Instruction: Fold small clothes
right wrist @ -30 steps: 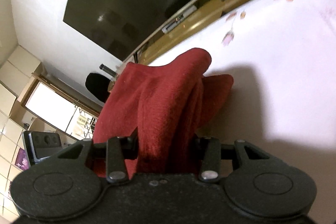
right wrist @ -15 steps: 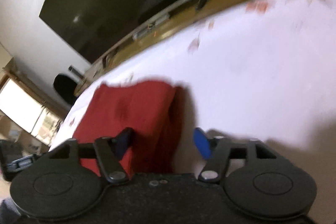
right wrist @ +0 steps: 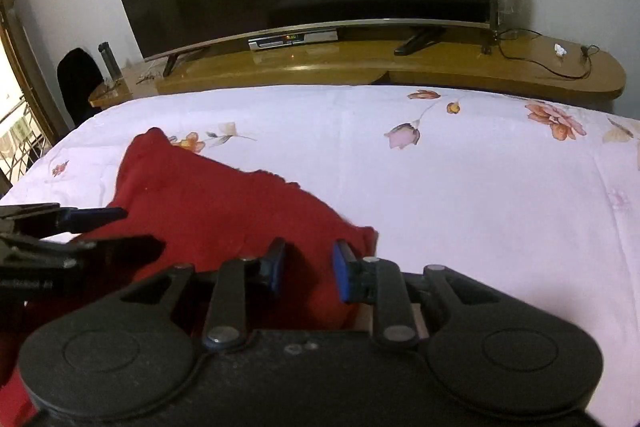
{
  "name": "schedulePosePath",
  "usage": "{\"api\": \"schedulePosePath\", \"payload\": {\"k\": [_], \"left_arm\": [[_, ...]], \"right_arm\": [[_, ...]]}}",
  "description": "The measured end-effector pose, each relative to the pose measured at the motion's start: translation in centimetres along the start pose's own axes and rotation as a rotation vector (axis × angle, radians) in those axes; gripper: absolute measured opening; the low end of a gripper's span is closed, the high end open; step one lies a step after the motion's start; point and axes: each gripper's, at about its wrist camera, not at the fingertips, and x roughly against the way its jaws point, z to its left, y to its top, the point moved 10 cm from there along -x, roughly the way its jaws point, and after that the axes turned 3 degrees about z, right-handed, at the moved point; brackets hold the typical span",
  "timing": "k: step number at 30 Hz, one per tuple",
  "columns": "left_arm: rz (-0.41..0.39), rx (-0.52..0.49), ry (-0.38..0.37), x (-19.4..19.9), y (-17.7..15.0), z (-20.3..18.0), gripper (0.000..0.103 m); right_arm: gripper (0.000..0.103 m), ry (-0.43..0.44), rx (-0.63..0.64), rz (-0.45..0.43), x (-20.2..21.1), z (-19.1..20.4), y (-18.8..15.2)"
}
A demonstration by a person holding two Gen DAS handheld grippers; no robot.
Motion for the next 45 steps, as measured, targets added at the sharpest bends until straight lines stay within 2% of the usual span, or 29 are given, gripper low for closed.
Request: {"api": "schedulePosePath", "payload": {"k": [4,5,7,10,12,14,15,16,19,21,26,29,32,35,38,41,43,45], "left_arm": [[0.0,0.0,-0.024,1.8,-0.2,0.4,0.068],[-0.009,0.001,-0.029,2.5,0.1,0.3,0.068],[-0.055,0.002,-0.048,5.9,-0.5,0.3,0.068],[-0.083,-0.011,-0.085,8.8,-1.7,-0.9,0.068],[-0.053,-0.022,-0.092,8.6,-2.9,-1.9,0.068],[-0.021,-0.104,-0.024,6.8,-4.3,-2.5,0.068],[-0.041,-0.136,0.002,6.4,-4.5,-2.6,0.069],[-0.05,-0.136,0.007,6.4,-4.4,-2.6,0.07],[-0.037,-0.127,0.0,6.9,-4.0,-2.4,0.07],[-0.04,-0.106,-0.014,8.0,-3.8,-2.2,0.07],[-0.064,-0.063,-0.027,11.6,-4.9,-1.6,0.07],[-0.048,-0.068,-0.02,11.2,-6.3,-1.8,0.07],[-0.046,-0.111,0.021,9.9,-7.4,-1.7,0.07],[-0.029,-0.102,0.023,10.1,-7.8,-1.0,0.073],[-0.027,-0.057,0.003,12.3,-7.9,-0.7,0.073],[-0.041,-0.035,-0.014,14.4,-8.5,-1.4,0.073],[-0.025,-0.018,-0.021,14.5,-9.4,-2.2,0.073],[0.012,-0.023,0.019,13.4,-10.7,-2.5,0.074]], "right_arm": [[0.024,-0.028,0.031,0.018,0.5,0.6,0.1],[0.028,-0.035,0.021,0.016,1.0,0.6,0.2],[0.034,-0.039,0.017,-0.028,3.5,0.9,0.3],[0.032,0.0,0.014,-0.071,7.1,1.8,-0.9],[0.032,0.014,0.013,-0.066,7.9,2.6,-2.1],[0.03,-0.012,0.042,-0.026,6.9,3.0,-3.7],[0.03,-0.035,0.048,0.013,5.8,2.7,-4.4],[0.031,-0.04,0.046,0.01,5.0,2.4,-4.7],[0.031,-0.037,0.014,0.014,4.9,2.0,-4.2],[0.031,-0.049,0.037,0.022,5.5,2.4,-4.1],[0.031,-0.026,0.046,-0.033,10.3,3.5,-4.0],[0.032,0.002,0.046,-0.032,11.1,4.3,-5.2],[0.029,-0.029,0.081,0.044,8.6,4.2,-7.4],[0.028,-0.025,0.098,0.029,7.8,4.0,-7.8],[0.03,-0.021,0.082,0.027,9.1,4.0,-7.2],[0.034,0.003,0.076,-0.024,11.9,4.5,-6.9],[0.034,0.024,0.067,-0.032,12.9,5.0,-7.2],[0.036,0.032,0.065,-0.012,12.7,5.3,-8.0]]}}
